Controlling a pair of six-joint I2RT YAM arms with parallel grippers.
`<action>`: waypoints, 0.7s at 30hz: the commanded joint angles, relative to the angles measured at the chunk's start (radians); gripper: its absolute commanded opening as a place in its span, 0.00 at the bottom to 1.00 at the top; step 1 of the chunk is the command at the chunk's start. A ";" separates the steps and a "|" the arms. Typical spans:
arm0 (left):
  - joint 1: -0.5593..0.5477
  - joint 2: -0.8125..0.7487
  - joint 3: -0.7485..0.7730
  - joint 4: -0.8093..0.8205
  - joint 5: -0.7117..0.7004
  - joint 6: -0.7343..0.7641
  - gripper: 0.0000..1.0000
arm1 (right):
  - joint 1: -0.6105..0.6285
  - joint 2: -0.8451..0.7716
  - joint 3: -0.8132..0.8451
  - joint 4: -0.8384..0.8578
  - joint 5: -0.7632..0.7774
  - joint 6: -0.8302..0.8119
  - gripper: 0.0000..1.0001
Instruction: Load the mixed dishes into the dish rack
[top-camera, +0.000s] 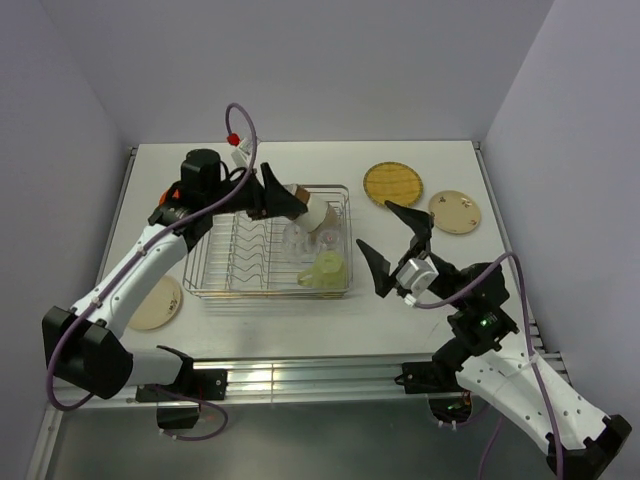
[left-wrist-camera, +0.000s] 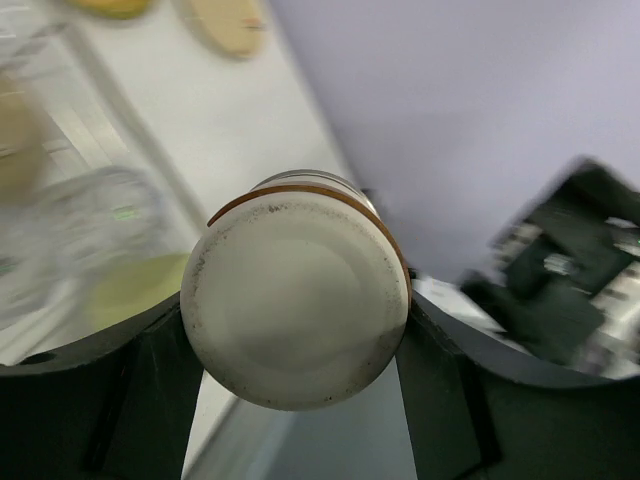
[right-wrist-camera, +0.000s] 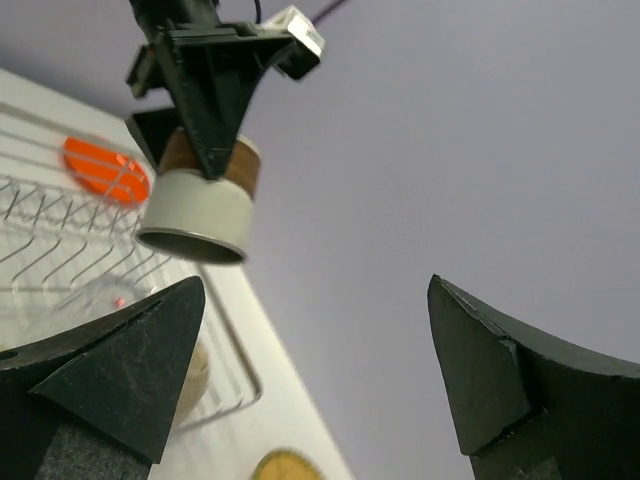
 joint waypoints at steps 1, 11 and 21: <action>-0.002 -0.028 0.029 -0.417 -0.312 0.332 0.06 | -0.003 -0.015 0.010 -0.141 0.122 0.089 1.00; -0.060 -0.051 -0.110 -0.445 -0.537 0.433 0.07 | -0.109 -0.055 -0.013 -0.261 0.096 0.218 1.00; -0.146 0.014 -0.149 -0.392 -0.629 0.462 0.07 | -0.145 -0.042 -0.007 -0.253 0.084 0.251 1.00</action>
